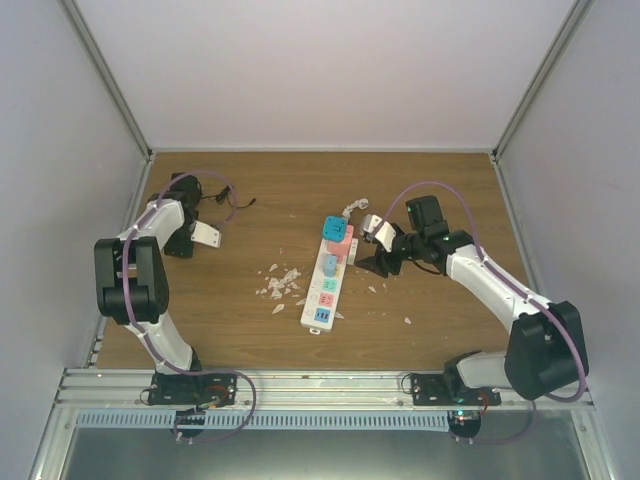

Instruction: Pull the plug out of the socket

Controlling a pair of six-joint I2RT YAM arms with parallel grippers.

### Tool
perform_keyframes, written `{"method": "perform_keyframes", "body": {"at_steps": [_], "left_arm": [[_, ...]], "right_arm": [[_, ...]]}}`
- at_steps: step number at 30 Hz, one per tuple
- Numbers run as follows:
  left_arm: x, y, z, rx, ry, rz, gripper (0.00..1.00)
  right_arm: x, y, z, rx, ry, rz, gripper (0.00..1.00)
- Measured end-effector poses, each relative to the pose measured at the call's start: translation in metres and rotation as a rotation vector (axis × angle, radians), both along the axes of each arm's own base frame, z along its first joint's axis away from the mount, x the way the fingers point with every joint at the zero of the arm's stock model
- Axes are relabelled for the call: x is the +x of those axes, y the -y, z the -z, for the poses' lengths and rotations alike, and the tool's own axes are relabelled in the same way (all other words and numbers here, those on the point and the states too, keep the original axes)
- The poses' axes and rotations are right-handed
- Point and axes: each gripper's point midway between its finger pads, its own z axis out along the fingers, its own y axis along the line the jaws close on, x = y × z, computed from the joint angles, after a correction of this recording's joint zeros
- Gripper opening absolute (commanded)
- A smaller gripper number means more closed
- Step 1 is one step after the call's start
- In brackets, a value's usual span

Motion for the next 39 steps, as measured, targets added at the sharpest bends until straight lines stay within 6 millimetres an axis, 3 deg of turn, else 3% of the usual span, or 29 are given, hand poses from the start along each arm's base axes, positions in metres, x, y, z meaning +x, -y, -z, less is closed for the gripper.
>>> {"method": "perform_keyframes", "body": {"at_steps": [6, 11, 18, 25, 29, 33, 39], "left_arm": [[0.008, 0.019, -0.01, -0.12, 0.032, -0.011, 0.83], [0.023, 0.052, -0.035, -0.306, 0.124, -0.005, 0.82], [0.031, 0.141, -0.086, -0.705, 0.216, 0.01, 0.83], [0.0, 0.248, -0.121, -1.088, 0.116, -0.01, 0.86], [-0.018, 0.29, -0.119, -1.217, 0.011, -0.094, 0.9], [-0.037, 0.318, -0.106, -1.274, -0.088, -0.199, 0.94], [-0.076, 0.351, -0.074, -1.259, -0.184, -0.306, 0.88]], "right_arm": [[0.004, 0.006, 0.005, -0.032, 0.032, -0.002, 0.8], [0.007, 0.006, 0.011, -0.045, 0.06, -0.023, 0.81], [0.01, 0.005, 0.023, -0.062, 0.064, -0.045, 0.84], [0.016, 0.004, 0.03, -0.076, 0.052, -0.049, 0.85], [0.018, 0.005, 0.033, -0.084, 0.04, -0.036, 0.85], [0.023, 0.009, 0.031, -0.073, 0.032, -0.004, 0.87], [0.035, 0.019, 0.026, -0.051, 0.02, 0.066, 0.89]]}}
